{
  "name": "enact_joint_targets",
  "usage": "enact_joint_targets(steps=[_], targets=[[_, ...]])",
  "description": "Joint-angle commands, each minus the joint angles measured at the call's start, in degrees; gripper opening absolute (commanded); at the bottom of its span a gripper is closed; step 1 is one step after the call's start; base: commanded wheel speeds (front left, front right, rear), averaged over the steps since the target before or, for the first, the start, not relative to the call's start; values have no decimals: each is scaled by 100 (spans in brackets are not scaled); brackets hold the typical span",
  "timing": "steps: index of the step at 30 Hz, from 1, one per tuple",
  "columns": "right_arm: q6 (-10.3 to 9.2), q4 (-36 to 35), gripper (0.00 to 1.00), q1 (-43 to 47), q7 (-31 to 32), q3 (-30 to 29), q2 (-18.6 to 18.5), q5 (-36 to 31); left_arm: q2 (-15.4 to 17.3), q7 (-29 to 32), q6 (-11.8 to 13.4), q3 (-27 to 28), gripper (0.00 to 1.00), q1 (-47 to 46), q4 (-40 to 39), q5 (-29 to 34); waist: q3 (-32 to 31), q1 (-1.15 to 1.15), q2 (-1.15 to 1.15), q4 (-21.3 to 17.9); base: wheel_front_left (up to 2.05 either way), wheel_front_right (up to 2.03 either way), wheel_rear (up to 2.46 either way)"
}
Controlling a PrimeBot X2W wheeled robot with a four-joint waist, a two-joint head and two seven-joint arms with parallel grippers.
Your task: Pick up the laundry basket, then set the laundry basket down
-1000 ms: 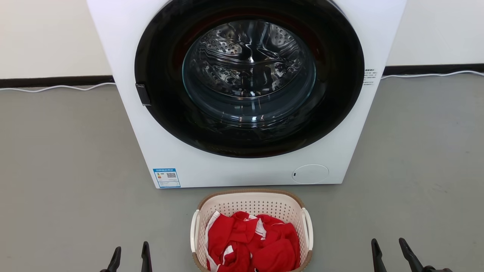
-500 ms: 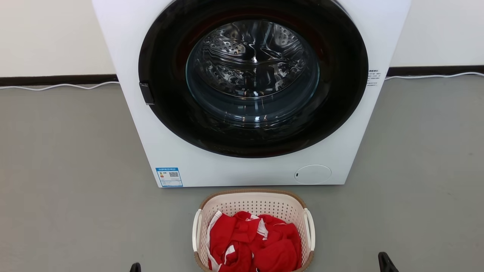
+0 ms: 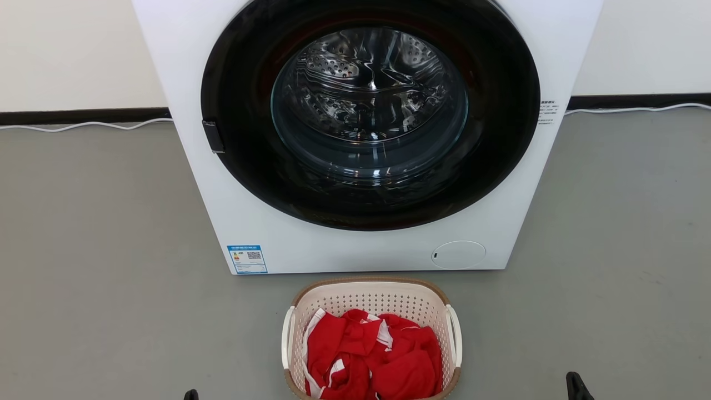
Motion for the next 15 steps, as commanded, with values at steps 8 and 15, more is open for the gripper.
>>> enact_joint_targets(steps=[8, 15], targets=[[3, -159, 0, -289, 179, -72, -80, 665, 56, 163, -85, 169, 0, -299, -192, -608, 17, -1, -1, -11, 0, 0, 0], [4, -174, 0, -360, 292, -108, -89, 1122, 60, 281, -120, 247, 0, -361, -224, -1013, 30, -1, -1, -20, 0, 0, 0]])
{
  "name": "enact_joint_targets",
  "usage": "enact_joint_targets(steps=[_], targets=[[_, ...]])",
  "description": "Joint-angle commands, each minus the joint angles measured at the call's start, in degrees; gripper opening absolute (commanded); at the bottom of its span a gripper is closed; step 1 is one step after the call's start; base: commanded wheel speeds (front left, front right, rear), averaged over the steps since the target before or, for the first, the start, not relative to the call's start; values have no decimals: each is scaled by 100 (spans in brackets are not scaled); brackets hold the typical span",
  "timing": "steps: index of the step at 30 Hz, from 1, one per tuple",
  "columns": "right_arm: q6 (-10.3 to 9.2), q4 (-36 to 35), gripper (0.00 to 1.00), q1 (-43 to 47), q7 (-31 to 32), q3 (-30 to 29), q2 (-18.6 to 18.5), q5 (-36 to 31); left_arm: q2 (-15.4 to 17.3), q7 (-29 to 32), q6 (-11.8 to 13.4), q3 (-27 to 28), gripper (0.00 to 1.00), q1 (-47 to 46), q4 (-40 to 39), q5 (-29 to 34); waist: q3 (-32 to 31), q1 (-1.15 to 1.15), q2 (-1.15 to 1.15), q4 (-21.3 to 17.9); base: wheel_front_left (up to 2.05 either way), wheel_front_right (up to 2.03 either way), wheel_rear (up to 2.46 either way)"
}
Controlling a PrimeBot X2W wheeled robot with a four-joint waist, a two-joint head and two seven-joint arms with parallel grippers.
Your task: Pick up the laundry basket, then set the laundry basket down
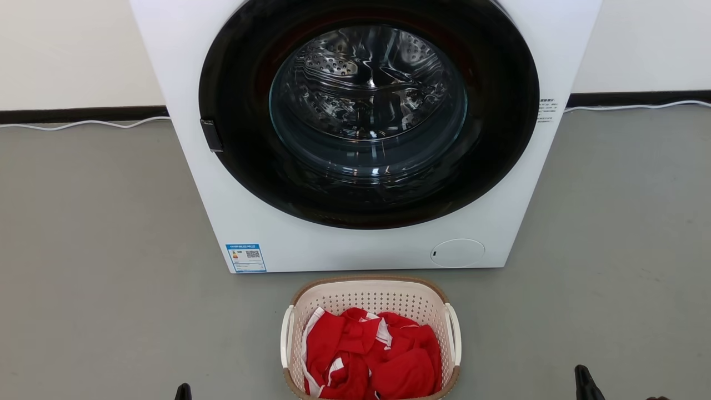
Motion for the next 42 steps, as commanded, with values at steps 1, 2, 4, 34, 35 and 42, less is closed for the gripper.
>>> enact_joint_targets(steps=[1, 2, 4, 34, 35, 42], targets=[[4, -152, 0, -235, 55, -18, -84, 200, 59, 37, -73, 103, 0, -271, -165, -172, 3, -1, 0, -3, 0, 0, 0], [4, -155, 0, -245, 71, -23, -85, 264, 60, 54, -78, 114, 0, -280, -169, -228, 5, -1, 0, -4, 0, 0, 0], [4, -159, 0, -265, 103, -33, -88, 395, 61, 87, -88, 137, 0, -298, -178, -344, 9, -1, 0, -6, 0, 0, 0], [8, -228, 0, -572, 594, -197, -121, 2355, 79, 595, -237, 473, 0, -566, -314, -2085, 66, -1, 0, -45, 0, 0, 0], [8, -231, 0, -582, 611, -202, -122, 2420, 79, 612, -242, 484, 0, -575, -319, -2143, 68, -1, 0, -46, 0, 0, 0], [9, -247, 0, -654, 726, -242, -129, 2877, 83, 730, -277, 563, 0, -638, -351, -2549, 82, -1, 0, -55, 0, 0, 0]])
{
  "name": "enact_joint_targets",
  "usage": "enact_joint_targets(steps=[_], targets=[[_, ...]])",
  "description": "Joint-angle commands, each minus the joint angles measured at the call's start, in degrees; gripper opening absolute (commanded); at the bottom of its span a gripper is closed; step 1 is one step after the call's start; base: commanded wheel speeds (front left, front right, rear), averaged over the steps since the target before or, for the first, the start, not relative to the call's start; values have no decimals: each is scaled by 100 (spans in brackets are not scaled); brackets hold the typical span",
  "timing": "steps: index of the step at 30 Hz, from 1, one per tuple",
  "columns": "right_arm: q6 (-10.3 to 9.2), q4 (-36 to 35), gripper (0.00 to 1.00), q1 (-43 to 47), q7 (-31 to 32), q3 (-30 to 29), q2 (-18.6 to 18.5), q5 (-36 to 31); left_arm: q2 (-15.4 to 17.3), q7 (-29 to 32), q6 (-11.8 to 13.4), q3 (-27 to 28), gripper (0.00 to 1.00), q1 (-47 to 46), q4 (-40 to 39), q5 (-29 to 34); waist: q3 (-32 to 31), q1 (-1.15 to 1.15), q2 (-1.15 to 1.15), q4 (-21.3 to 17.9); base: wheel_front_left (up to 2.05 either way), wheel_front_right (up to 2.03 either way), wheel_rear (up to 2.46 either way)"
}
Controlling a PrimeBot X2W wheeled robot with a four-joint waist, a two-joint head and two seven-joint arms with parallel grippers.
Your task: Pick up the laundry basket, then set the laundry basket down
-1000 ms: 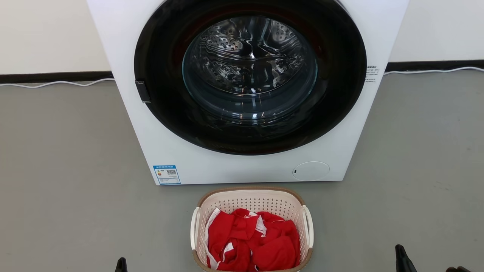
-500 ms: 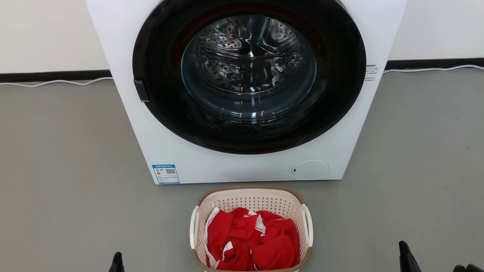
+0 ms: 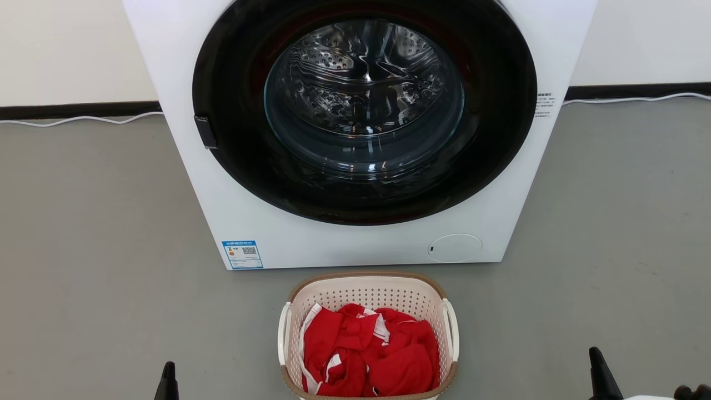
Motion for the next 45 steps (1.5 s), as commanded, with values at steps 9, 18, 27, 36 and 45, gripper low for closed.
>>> enact_joint_targets(steps=[9, 18, 27, 36, 45], targets=[[10, -192, 0, -392, 211, -24, -105, 761, 83, 176, -121, 256, 0, -395, -215, -679, 19, 0, 0, -13, 0, 0, 0], [11, -211, 0, -474, 344, -70, -112, 1282, 88, 311, -160, 345, 0, -466, -252, -1143, 35, 0, 0, -23, 0, 0, 0], [12, -231, 0, -567, 494, -122, -120, 1868, 93, 463, -205, 446, 0, -547, -293, -1666, 52, 0, 0, -35, 0, 0, 0], [13, -252, 0, -659, 643, -173, -128, 2452, 98, 614, -250, 546, 0, -627, -333, -2186, 69, 0, 0, -46, 0, 0, 0], [14, -272, 0, -751, 793, -225, -136, 3037, 103, 766, -294, 647, 0, -707, -374, -2709, 86, 0, 0, -57, 0, 0, 0]])
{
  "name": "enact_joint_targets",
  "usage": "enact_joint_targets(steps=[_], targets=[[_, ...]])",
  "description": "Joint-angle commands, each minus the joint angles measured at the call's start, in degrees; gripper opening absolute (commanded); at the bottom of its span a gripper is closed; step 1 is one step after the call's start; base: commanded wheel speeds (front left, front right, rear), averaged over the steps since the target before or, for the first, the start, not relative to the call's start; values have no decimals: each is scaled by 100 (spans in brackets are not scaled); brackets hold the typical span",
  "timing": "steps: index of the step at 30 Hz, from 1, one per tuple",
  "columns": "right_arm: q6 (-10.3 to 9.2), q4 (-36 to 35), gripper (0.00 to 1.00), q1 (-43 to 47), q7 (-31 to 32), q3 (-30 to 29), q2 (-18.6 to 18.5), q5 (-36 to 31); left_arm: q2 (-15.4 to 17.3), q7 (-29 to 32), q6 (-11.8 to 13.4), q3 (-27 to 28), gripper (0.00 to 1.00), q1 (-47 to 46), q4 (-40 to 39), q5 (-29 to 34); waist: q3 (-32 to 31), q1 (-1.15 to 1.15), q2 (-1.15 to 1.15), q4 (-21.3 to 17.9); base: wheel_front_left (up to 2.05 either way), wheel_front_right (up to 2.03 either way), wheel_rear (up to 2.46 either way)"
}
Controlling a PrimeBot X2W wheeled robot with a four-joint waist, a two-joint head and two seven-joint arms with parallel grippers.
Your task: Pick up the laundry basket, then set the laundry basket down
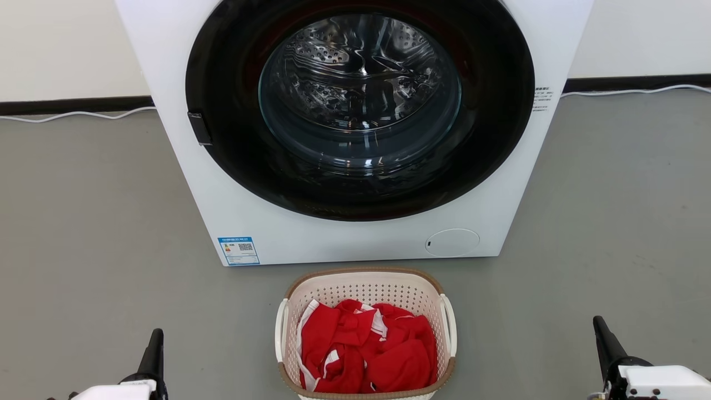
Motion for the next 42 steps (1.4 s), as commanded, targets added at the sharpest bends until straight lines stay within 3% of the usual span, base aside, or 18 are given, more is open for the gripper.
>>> enact_joint_targets(steps=[1, 9, 42], targets=[[17, -175, 0, -276, 95, 72, -95, 221, 100, 54, -57, 208, 0, -307, -167, -180, 4, 0, 0, -2, 0, 0, 0], [18, -191, 0, -349, 214, 30, -102, 686, 104, 175, -92, 288, 0, -371, -199, -595, 17, 0, 0, -11, 0, 0, 0], [18, -191, 0, -350, 222, 21, -95, 678, 104, 174, -92, 287, 0, -371, -200, -596, 17, 0, 0, -11, 0, 0, 0]])
